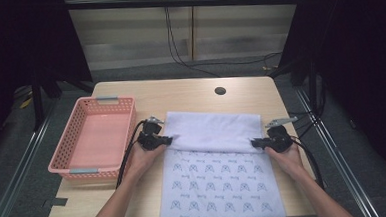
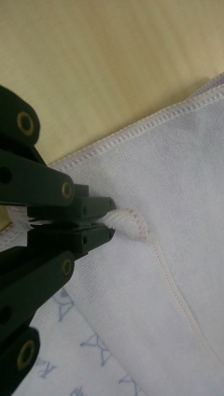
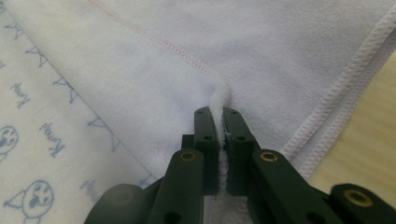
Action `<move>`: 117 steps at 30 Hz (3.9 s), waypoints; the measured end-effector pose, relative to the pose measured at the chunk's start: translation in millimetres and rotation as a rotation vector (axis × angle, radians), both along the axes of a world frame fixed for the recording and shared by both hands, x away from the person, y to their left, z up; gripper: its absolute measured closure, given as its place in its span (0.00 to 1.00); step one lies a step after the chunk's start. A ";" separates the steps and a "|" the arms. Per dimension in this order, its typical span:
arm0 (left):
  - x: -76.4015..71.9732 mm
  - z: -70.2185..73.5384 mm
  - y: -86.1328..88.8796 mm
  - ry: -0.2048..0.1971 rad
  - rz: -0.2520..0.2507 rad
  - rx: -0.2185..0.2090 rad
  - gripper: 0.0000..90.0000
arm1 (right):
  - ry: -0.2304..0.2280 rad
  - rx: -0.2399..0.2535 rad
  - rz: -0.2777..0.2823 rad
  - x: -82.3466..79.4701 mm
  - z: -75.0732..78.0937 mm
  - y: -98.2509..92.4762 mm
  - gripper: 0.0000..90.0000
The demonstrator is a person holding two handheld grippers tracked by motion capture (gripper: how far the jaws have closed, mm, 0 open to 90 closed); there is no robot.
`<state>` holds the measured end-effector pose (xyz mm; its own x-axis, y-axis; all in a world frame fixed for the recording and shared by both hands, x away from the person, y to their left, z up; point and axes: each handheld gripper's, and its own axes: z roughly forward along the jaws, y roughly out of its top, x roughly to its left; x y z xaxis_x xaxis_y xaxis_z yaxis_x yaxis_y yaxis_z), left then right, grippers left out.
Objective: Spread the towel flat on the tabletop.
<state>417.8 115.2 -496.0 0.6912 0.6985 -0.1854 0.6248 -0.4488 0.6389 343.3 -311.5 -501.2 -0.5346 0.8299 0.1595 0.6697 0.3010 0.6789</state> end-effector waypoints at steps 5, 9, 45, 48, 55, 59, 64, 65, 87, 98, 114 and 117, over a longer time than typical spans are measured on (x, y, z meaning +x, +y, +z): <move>29.7 2.1 -3.3 -0.008 0.031 0.045 0.97 | -0.013 0.001 -0.037 29.8 -2.0 3.9 0.96; 44.8 2.0 -0.7 -0.012 0.062 0.055 0.97 | -0.021 0.025 -0.077 49.1 -4.5 8.2 0.96; 16.8 98.5 26.9 -0.221 0.036 -0.251 0.97 | -0.269 0.205 -0.062 70.3 114.6 -18.4 0.96; 0.7 118.0 30.8 -0.269 0.006 -0.261 0.97 | -0.290 0.220 -0.042 58.1 128.1 -20.5 0.96; -32.7 160.1 47.3 -0.357 -0.028 -0.319 0.97 | -0.330 0.252 0.040 19.2 155.0 -18.1 0.95; -52.1 174.8 54.1 -0.373 -0.046 -0.349 0.97 | -0.368 0.253 0.084 -5.9 172.9 -16.1 0.95; -85.8 159.5 58.9 -0.335 -0.089 -0.352 0.97 | -0.367 0.253 0.131 -33.7 170.5 -14.3 0.95; -92.9 149.8 59.6 -0.328 -0.096 -0.323 0.97 | -0.358 0.268 0.140 -42.6 162.0 -15.0 0.95; -177.4 18.1 56.7 0.000 -0.229 -0.259 0.93 | 0.004 0.136 0.266 -147.5 32.4 -10.0 0.86; -192.8 21.6 56.6 0.060 -0.382 -0.187 0.84 | 0.060 0.093 0.311 -181.4 37.3 -7.0 0.73; -144.7 27.6 46.0 0.032 -0.259 -0.238 0.65 | -0.038 0.078 0.156 -128.9 33.6 -3.4 0.61; -120.7 21.3 28.0 0.007 -0.259 -0.158 0.67 | -0.032 0.061 0.150 -106.3 27.5 1.5 0.60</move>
